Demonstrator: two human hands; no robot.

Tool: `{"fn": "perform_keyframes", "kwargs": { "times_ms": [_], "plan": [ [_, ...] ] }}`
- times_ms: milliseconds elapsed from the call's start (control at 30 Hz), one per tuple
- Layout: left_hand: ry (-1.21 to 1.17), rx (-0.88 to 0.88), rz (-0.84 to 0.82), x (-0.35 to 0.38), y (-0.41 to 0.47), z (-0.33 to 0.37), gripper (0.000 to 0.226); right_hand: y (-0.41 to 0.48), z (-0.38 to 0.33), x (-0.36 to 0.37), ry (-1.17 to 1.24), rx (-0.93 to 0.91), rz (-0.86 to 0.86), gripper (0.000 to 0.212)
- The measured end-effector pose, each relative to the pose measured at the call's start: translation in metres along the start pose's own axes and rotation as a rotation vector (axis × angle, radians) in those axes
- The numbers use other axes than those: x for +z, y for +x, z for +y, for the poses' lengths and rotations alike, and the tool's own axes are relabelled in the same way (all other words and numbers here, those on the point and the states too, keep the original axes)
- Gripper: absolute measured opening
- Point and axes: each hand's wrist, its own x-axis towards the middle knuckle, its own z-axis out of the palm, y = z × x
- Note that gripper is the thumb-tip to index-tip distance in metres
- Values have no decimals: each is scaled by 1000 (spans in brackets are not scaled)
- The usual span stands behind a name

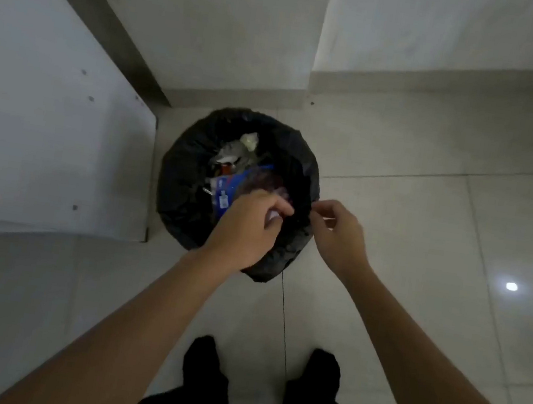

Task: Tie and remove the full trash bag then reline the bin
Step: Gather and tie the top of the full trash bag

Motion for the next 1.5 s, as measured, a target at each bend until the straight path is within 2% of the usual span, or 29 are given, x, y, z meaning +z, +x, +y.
{"fn": "perform_keyframes", "kwargs": {
  "times_ms": [67,133,233,333,400,467,533,633,667,733,800,867,933,1033,1133,1200,1300,1400,1500],
  "plan": [
    [105,106,64,31,22,-12,26,14,29,11,-41,-113,18,17],
    [231,221,93,56,44,-22,34,25,56,20,43,-219,7,15],
    [409,352,96,87,60,-41,40,36,85,24,345,-321,-56,11],
    [428,449,243,104,69,-53,38,59,108,27,590,-309,-177,11],
    [465,514,299,110,73,-56,36,79,121,40,665,-201,-219,13],
    [520,533,317,110,73,-57,35,98,135,59,580,-28,-175,16],
    [539,495,275,106,70,-52,37,107,147,71,449,159,-208,42],
    [531,416,189,105,59,-41,38,98,164,83,366,455,-398,82],
    [550,406,177,106,58,-40,39,98,168,86,400,541,-448,85],
    [623,395,171,107,60,-40,39,106,170,89,551,623,-516,76],
    [643,378,184,107,64,-44,39,116,162,84,692,539,-524,58],
    [580,370,191,106,64,-45,39,119,143,68,798,425,-429,35],
    [509,369,186,105,63,-43,38,119,120,48,887,320,-296,29],
    [429,362,191,101,68,-45,35,118,84,23,967,86,-116,33],
    [313,369,193,99,73,-54,36,105,53,16,764,-193,-38,31],
    [247,373,176,99,71,-56,42,89,43,22,428,-411,71,29],
    [220,352,141,96,70,-59,41,69,48,36,-209,-690,275,27],
    [246,360,133,85,75,-59,49,54,55,39,-581,-692,422,17],
    [282,401,275,73,83,-55,44,37,60,46,-676,-688,440,37]
  ]
}}
